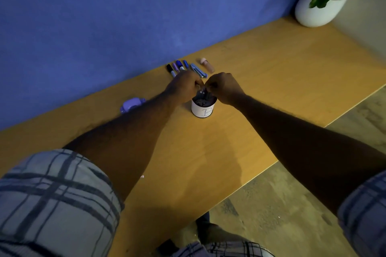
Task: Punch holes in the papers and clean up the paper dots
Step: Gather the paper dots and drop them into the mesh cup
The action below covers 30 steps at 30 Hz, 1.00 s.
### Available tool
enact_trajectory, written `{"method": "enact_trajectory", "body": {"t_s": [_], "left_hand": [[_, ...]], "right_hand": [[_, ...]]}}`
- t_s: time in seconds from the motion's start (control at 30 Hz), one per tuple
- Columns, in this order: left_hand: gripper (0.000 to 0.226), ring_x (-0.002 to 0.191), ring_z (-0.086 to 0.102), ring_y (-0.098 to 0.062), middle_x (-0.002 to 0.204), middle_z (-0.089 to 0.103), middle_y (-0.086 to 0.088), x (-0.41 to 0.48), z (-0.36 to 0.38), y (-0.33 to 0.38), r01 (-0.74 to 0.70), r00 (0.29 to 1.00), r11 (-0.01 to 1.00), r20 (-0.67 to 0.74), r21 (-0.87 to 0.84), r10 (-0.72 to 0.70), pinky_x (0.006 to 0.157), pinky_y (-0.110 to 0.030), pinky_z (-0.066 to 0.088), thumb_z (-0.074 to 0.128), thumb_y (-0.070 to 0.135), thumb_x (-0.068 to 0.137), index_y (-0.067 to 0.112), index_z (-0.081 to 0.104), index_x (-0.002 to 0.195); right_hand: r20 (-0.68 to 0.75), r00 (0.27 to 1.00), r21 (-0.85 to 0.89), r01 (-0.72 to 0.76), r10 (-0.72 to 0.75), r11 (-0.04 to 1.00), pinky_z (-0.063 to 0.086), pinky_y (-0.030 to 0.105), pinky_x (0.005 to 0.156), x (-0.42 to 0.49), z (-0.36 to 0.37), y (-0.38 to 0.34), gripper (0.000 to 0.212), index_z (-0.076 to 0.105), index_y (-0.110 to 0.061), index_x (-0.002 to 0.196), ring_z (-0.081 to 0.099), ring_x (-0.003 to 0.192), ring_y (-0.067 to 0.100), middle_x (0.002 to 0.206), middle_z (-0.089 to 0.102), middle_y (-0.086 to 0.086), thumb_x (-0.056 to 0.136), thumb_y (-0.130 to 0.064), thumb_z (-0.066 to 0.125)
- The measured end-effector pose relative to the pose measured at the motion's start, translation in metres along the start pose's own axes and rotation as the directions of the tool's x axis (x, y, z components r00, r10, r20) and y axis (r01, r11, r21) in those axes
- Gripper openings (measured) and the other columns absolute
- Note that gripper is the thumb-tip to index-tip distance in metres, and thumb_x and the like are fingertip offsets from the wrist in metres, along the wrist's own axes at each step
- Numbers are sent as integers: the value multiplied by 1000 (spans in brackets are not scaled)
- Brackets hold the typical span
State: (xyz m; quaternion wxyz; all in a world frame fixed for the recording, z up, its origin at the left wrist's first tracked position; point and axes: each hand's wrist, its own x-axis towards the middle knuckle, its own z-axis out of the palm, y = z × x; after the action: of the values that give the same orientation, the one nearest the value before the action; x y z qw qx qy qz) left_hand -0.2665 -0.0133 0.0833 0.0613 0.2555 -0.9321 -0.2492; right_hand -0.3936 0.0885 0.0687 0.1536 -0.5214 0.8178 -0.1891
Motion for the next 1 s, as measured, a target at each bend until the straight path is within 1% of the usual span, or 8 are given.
{"method": "enact_trajectory", "body": {"t_s": [0.1,0.2,0.3,0.37,0.5,0.67,0.9,1.0], "left_hand": [[25,97,68,-22,108,73,-13,3,-2,1,-8,1000,1000,11,6,7,86,-31,54,63,7,89,7,72,112],[24,96,69,-21,106,74,-12,7,-3,1,4,1000,1000,19,-4,-4,88,-37,57,64,7,87,7,73,109],[26,97,68,-19,109,73,-10,7,-2,-2,13,998,999,57,-30,-11,87,-30,54,63,6,88,9,71,113],[29,101,66,-19,113,71,-10,3,-3,-6,30,996,998,89,-62,-25,85,-27,51,60,7,90,10,68,117],[34,112,62,-21,122,68,-11,-5,-6,-16,64,988,989,145,-132,-45,97,-35,52,56,6,92,11,65,124],[34,111,63,-17,122,68,-8,-19,-9,-24,79,990,978,133,-193,-53,96,-29,50,60,10,90,11,64,124],[30,108,63,-18,120,68,-9,-17,-5,-21,50,995,976,94,-210,-31,93,-27,51,58,10,91,11,66,120],[31,110,63,-18,122,67,-9,-14,-2,-18,52,992,980,122,-191,-29,94,-28,51,56,6,92,10,65,121]], "right_hand": [[-22,999,-66,40,-42,997,55,34,73,4,-3,2,13,77,-12,93,69,90,26,133,63,10,86,-12,66],[-6,1000,-61,5,-5,998,47,27,69,8,-3,5,11,76,-15,91,68,90,24,121,69,8,84,-12,69],[37,999,-87,36,-33,996,44,26,70,8,-2,4,15,75,-11,97,68,94,26,119,69,11,89,-7,63],[38,998,-99,59,-56,993,46,28,71,5,-3,2,19,75,-9,99,68,96,29,126,66,14,90,-3,60],[43,999,-62,34,-31,997,53,32,76,0,-6,0,26,75,-9,103,67,100,28,114,71,10,91,1,54],[68,998,-49,13,-9,999,56,35,85,-6,-8,-3,28,73,-11,109,65,104,23,116,70,8,93,-1,53],[-75,997,-8,-8,8,1000,48,25,67,-13,-6,-8,16,76,-13,98,69,87,22,100,75,7,87,-8,65],[-54,998,23,-40,42,999,56,31,71,-12,-4,-8,21,70,-14,108,69,95,23,109,73,9,89,-9,64]]}}
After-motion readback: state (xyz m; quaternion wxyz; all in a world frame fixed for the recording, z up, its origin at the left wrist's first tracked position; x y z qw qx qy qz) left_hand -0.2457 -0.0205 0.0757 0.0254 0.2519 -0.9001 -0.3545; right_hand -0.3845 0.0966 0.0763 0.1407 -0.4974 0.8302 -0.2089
